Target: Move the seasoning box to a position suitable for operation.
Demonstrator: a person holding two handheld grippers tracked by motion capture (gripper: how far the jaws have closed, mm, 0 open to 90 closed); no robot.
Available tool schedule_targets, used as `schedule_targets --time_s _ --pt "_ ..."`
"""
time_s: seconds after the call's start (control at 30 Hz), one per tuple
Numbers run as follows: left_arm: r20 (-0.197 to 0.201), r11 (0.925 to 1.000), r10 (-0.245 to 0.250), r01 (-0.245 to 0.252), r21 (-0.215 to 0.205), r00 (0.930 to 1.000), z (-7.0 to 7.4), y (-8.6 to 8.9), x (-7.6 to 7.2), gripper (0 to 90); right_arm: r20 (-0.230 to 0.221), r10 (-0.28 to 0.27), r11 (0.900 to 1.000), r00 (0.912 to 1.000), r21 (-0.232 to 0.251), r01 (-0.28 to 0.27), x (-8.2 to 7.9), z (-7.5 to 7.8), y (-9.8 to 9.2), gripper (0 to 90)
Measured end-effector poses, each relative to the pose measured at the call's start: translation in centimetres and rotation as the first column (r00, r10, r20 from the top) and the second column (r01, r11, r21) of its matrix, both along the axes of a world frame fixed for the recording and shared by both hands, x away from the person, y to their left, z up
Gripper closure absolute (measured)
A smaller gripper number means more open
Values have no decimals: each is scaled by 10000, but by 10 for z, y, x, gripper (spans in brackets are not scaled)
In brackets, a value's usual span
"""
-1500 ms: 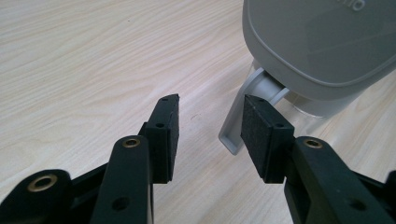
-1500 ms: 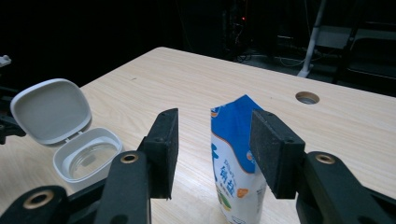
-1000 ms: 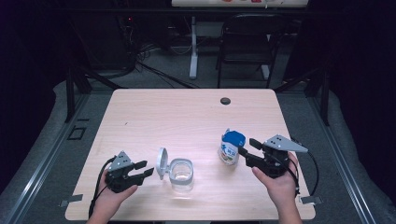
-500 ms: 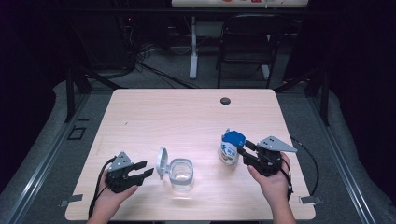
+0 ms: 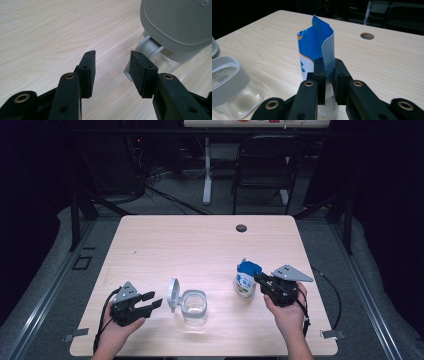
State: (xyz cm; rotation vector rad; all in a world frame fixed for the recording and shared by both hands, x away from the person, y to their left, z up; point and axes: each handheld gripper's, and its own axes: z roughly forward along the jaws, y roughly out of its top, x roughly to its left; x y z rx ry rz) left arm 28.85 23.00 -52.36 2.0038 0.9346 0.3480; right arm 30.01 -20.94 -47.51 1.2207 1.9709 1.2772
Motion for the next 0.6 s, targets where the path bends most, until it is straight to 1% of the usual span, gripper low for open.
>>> schedule_targets --time_s 0.03,0.07,0.13,0.17,0.23,0.33,0.4,0.43,0.47,0.57,0.6 --pt "-45 10000 -10 10 45 10000 1 1 0 569 0 0 10000 10000 0 0 0 0 0 837" --pt "-23 10000 22 -22 27 10000 1 2 1 569 -66 104 9999 9999 -105 -105 0 2 2 848" --pt "-51 10000 0 0 -7 10000 0 2 1 569 -151 191 9998 9997 -83 -192 0 3 3 856" --pt "-33 9999 96 -97 -39 9999 -1 3 1 569 -204 180 9998 9996 -11 -180 1 3 4 860" --pt "-105 9999 108 -108 23 9999 -1 5 2 570 -304 284 9996 9991 9 -284 2 4 5 868" --pt "-104 9999 169 -169 7 9998 0 7 3 571 -387 323 9995 9987 71 -321 2 6 9 881" --pt "-22 9995 263 -263 -146 9997 0 8 4 571 -390 395 9992 9985 9 -395 2 6 10 886" --pt "-71 9996 257 -257 -63 9996 1 9 5 572 -451 468 9988 9979 -131 -474 1 7 12 888" --pt "-71 9996 257 -257 -63 9996 1 9 5 572 -451 468 9988 9979 -131 -474 1 7 12 888" --pt "-100 9995 291 -292 -110 9995 -1 8 6 573 -430 511 9987 9978 -42 -513 -3 6 11 890" --pt "-82 9994 309 -310 -134 9995 -3 7 8 573 -446 538 9985 9976 81 -535 -7 5 9 891"
